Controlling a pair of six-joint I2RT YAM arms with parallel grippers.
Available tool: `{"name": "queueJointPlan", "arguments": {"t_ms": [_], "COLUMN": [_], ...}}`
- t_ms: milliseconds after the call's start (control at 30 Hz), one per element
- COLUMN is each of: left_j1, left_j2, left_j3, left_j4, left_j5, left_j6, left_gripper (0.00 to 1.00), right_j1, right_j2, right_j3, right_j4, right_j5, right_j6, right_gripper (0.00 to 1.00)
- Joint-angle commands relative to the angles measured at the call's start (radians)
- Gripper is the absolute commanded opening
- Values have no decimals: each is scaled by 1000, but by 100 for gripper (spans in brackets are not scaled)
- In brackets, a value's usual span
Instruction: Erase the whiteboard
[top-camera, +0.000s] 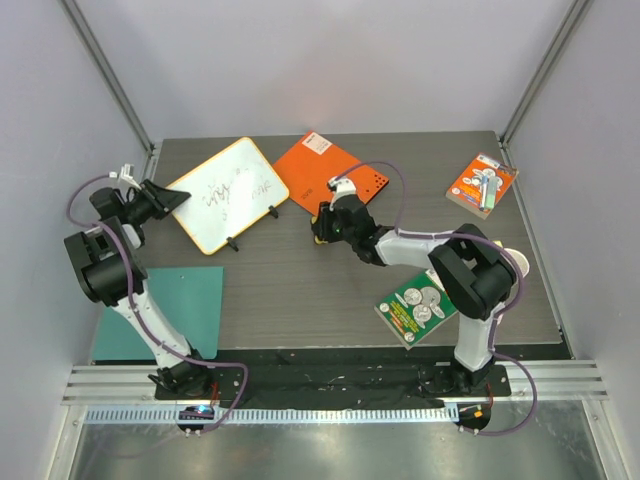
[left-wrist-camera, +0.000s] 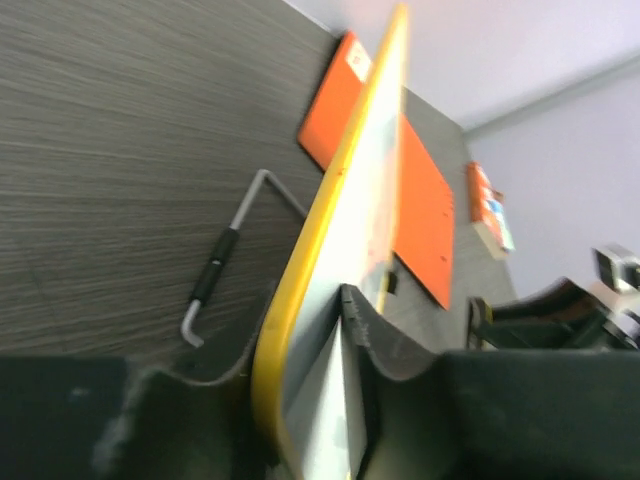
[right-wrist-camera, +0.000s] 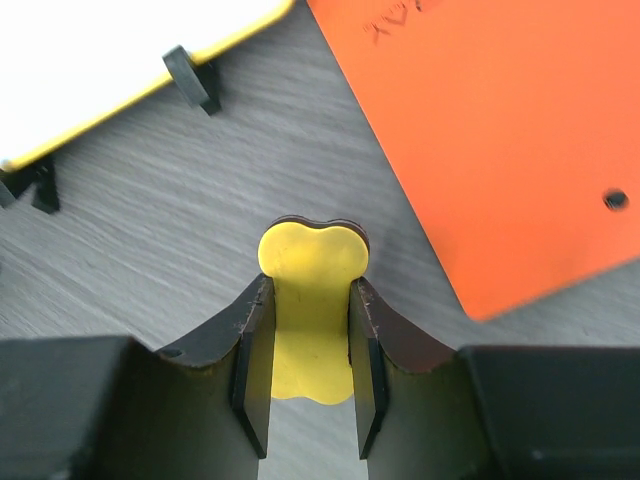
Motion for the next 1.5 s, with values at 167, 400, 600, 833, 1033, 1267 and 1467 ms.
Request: {"name": "queueJointPlan", "arguments": {"t_ms": [167,400,600,833,1033,1267,1467], "left_j1": [0,-1,0,-59,-70,-68,-68], "left_j2": [106,102,96,-19,-58,19,57], "left_j3": [81,118,202,327,277,305,236], "left_j4": [205,250,-137,-927,-940,-1030,-1008], "left_j5": [183,264,275,-74,-217,-300,-317], "left_j6": [-107,-122,128,780,821,987,1122], "left_gripper": [1,0,0,0,0,0,0], "right_j1": [2,3,24,41,64,86,92], "right_j2": [119,237,335,437,506,546,556], "right_j3": [143,325,486,657,727,775,778], "right_j4": [286,272,246,187,175,191,223], "right_j5": [-98,-150,-126,-44,32,105,132], "right_j6": [-24,-25,-58,-61,-59,-99,-114], "right_gripper": [1,1,1,1,1,1,1]}}
